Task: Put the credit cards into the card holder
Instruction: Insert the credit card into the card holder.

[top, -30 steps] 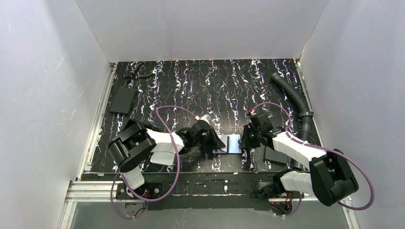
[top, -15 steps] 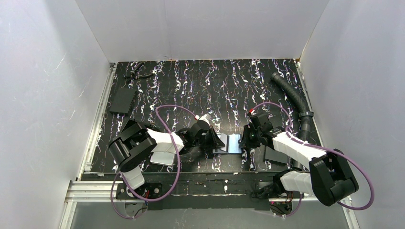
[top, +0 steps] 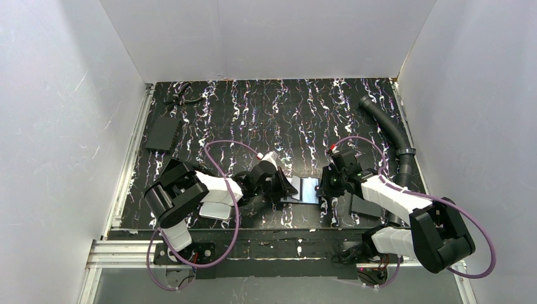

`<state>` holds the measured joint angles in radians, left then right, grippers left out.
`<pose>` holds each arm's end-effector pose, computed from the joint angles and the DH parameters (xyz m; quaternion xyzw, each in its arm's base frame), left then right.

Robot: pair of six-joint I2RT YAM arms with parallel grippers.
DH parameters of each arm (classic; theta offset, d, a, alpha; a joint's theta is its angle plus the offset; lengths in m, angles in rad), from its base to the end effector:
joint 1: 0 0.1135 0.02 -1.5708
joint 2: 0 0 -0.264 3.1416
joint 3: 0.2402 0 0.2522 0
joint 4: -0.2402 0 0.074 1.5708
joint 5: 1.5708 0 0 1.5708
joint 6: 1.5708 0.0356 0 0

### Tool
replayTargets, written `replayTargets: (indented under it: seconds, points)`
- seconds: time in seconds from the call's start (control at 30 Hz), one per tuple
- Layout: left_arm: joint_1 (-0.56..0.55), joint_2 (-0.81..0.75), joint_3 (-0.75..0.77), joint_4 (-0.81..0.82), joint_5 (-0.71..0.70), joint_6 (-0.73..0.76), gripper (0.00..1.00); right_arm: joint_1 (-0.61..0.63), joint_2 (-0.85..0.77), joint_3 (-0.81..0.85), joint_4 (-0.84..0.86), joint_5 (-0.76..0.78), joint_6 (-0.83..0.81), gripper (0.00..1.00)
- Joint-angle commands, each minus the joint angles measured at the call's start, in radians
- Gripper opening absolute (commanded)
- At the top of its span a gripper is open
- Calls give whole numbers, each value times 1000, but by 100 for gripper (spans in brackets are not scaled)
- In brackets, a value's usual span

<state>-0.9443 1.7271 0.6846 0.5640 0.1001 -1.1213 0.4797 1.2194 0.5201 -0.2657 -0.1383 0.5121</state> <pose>0.1927 -0.2723 0.1426 -0.0495 0.8524 -0.4674 0.2291 0.1906 0.1047 0.1598 -0.0052 0.9524 0.1996 0.2304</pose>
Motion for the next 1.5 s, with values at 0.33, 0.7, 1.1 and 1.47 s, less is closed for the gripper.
replayTargets:
  seconds: [0.33,0.7,1.1,1.47]
  points:
    - [7,62,47,-45,83,-36,22,3,-10,-15,13,-27,-1,20]
    - [-22,42,204,-384,6,83,68,3,-14,-21,17,-32,-3,20]
    - [-79,150,461,-714,-72,209,65,3,-15,-25,31,-36,0,19]
    - [-64,84,451,-805,-162,280,74,3,-15,-25,26,-35,-4,19]
